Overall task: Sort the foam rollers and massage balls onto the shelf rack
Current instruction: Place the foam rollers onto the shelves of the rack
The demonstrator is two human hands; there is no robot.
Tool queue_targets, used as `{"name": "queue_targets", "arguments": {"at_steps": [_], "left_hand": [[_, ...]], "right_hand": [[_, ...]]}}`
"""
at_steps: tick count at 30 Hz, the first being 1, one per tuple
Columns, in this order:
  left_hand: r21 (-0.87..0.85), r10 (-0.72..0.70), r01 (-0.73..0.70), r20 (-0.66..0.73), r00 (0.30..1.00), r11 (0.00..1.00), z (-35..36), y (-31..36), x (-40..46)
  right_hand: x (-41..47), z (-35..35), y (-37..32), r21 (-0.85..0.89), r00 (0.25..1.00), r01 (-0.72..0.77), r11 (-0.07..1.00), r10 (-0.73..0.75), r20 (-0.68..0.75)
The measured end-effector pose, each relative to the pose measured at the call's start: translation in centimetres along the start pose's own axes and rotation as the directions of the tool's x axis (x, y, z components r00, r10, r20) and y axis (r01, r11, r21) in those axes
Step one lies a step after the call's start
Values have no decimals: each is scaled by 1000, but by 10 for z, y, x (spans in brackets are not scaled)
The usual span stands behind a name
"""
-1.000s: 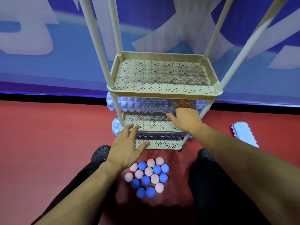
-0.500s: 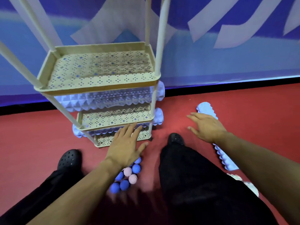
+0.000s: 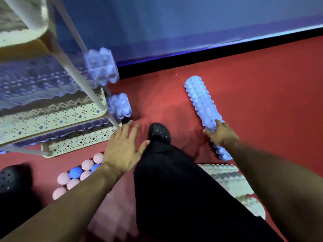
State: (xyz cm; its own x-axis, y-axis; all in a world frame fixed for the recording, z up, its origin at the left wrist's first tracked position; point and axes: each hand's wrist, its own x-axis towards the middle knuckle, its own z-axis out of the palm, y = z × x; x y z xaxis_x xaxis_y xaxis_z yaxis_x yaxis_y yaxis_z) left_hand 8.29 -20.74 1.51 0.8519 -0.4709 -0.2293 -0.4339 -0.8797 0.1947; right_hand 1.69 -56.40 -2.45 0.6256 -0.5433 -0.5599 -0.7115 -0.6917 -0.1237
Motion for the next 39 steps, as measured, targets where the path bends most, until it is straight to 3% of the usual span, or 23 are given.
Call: {"name": "queue_targets", "arguments": {"at_steps": [5, 8, 10, 13, 19, 23, 27, 32, 39], "left_hand": [[-72, -54, 57, 45, 998, 996, 39, 4, 14], [-77, -74, 80, 81, 994, 994, 58, 7, 16], [-85, -88, 98, 104, 991, 992, 66, 9, 17], [-132, -102, 118, 118, 988, 984, 72, 10, 17], [-146, -104, 120, 108, 989, 982, 53, 2, 11], [-117, -78, 84, 52, 996, 990, 16, -13, 1], [-79, -54, 51, -26, 998, 996, -41, -21, -16], [-120, -11, -5, -129, 992, 993, -121, -29, -58], [-217, -32, -35, -298, 954, 976, -211, -43, -146]], "right_hand": [[34, 35, 28, 112, 978, -209, 971, 206, 33], [46, 47, 26, 6, 954, -285, 958, 284, -93], [49, 55, 21, 47, 937, -331, 942, 334, -101], [49, 69, 19, 194, 949, -311, 930, 317, 1], [42, 55, 13, 195, 973, -212, 958, 225, -46], [17, 26, -4, 385, 981, -162, 909, 192, -38], [-22, -15, -39, 625, 987, -112, 772, 160, -21], [-101, -72, -98, 865, 994, 38, 500, 72, -85], [-244, -124, -167, 973, 979, 196, 125, -77, -187]]}}
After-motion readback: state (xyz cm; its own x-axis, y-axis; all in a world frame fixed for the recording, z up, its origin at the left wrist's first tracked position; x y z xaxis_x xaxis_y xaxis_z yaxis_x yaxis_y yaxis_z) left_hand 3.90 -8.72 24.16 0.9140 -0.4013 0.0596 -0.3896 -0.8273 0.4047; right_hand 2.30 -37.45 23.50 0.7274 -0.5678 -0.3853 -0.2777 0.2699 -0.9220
